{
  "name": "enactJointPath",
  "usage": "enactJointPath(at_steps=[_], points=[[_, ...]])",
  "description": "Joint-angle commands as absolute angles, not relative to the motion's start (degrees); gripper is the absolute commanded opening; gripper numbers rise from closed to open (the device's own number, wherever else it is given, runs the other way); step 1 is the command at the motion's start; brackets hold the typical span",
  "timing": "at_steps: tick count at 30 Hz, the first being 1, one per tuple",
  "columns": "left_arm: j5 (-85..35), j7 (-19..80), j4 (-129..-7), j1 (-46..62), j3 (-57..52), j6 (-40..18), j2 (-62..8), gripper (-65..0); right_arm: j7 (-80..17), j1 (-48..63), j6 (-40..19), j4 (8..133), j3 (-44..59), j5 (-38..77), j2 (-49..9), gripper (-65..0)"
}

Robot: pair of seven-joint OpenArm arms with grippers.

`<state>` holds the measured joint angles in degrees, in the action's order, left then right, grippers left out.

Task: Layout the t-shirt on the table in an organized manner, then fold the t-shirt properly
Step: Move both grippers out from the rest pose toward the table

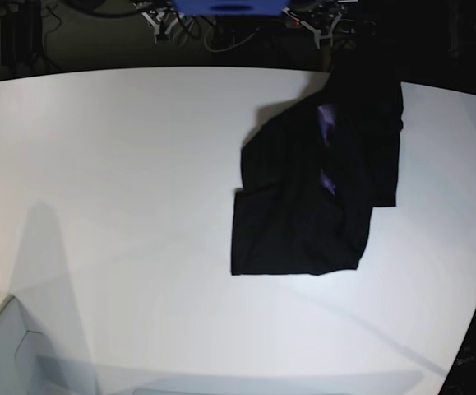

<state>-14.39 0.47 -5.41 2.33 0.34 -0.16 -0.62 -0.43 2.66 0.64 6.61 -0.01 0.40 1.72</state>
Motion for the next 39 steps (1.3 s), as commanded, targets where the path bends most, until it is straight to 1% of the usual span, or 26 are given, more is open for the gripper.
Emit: enactJointPath(at_steps=[1,5,11,21,23,25,27,29,35,39], points=[[-14.11,0.48,-5.58,2.24,0.4,0.22,-0.84,-65.0,-0.57,2.68,-0.04,6.73,0.04,0.31,1.36,-65.0],[-13.93,0.48,-5.58,2.15,0.48,0.22,-0.84,-65.0,-0.57,2.68,-0.04,6.73,0.04,0.31,0.57,-65.0],[-6.73,0.04,-5.58,2.07,0.22,0.22,-0.4,-65.0,-0.57,2.59,-0.04,6.73,-0.22,0.31,-0.57,-65.0],[-6.55,-0.04,-5.58,2.07,0.13,0.31,-0.4,-65.0,-0.31,2.59,-0.04,6.9,0.04,0.31,-1.19,-65.0],[-6.55,-0.04,-5.58,2.07,0.13,0.31,-0.4,-65.0,-0.22,3.21,-0.04,9.01,0.13,0.31,-1.19,-65.0],[-6.55,-0.13,-5.67,2.33,0.13,0.31,-0.84,-65.0,-0.13,5.32,-0.04,13.14,0.22,0.31,-1.1,-65.0],[-6.55,-0.13,-7.34,2.86,0.13,-0.04,-1.01,-65.0,-0.31,8.66,-0.04,19.82,1.01,0.31,-0.92,-65.0],[-6.55,-0.13,-10.68,5.93,0.04,-0.04,-2.24,-65.0,-0.48,12.53,-0.04,26.77,2.51,0.31,-0.84,-65.0],[-6.64,0.48,-33.1,18.59,0.04,-0.04,-5.23,-65.0,-0.66,23.52,-0.13,47.08,5.05,0.31,-1.36,-65.0],[-6.64,0.48,-49.71,27.56,-0.04,0.22,-7.96,-65.0,-0.66,30.99,-0.13,61.32,4.97,0.31,-3.03,-65.0]])
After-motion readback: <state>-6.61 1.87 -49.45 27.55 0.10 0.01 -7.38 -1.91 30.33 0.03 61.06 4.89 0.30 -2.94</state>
